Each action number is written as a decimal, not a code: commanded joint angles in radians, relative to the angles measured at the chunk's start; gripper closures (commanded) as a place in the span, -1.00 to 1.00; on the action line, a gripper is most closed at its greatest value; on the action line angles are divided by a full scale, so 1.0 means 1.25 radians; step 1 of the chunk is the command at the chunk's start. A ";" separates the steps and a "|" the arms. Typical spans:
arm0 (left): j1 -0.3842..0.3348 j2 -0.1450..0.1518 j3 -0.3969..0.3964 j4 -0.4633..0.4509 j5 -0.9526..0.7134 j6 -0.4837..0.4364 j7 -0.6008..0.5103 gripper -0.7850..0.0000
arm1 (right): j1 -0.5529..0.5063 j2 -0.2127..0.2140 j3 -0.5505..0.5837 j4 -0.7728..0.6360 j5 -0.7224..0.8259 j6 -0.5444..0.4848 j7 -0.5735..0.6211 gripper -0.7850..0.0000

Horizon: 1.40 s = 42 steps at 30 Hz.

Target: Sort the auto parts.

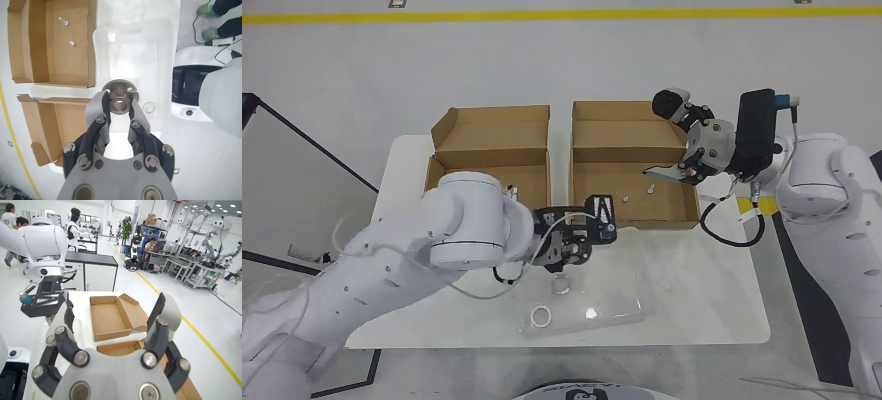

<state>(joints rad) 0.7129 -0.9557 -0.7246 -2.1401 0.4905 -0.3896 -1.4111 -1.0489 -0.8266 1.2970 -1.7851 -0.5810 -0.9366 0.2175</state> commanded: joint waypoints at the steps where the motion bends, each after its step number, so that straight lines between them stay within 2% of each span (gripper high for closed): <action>1: 0.056 0.021 -0.069 -0.006 -0.015 -0.037 0.039 1.00 | 0.000 0.000 0.000 0.000 0.000 0.000 0.000 -1.00; 6: 0.177 0.061 -0.223 -0.027 -0.063 -0.134 0.138 1.00 | 0.000 0.000 0.000 0.000 0.000 0.000 0.000 -1.00; 11: 0.290 0.086 -0.360 -0.031 -0.125 -0.246 0.270 1.00 | 0.000 0.000 0.000 0.000 0.000 0.000 0.000 -1.00; 15: 0.373 0.094 -0.448 -0.016 -0.163 -0.338 0.413 1.00 | 0.000 0.000 0.000 0.000 0.000 0.000 0.000 -1.00; 20: 0.449 0.091 -0.514 0.008 -0.166 -0.443 0.609 1.00 | 0.000 0.000 0.000 0.000 0.000 0.000 0.000 -1.00; 23: 0.481 0.087 -0.539 0.022 -0.140 -0.496 0.696 1.00 | 0.000 0.000 0.000 0.000 0.000 0.000 0.000 -1.00; 27: 0.502 0.082 -0.547 0.010 -0.100 -0.498 0.773 1.00 | 0.000 0.000 0.000 0.000 0.000 0.000 0.000 -1.00; 42: 0.505 0.082 -0.546 0.010 -0.094 -0.498 0.781 1.00 | 0.000 0.000 0.000 0.000 0.000 0.000 0.000 -1.00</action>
<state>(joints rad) 1.3436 -0.8535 -1.4076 -2.1280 0.3733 -1.0123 -0.4348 -1.0489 -0.8266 1.2970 -1.7851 -0.5810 -0.9366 0.2175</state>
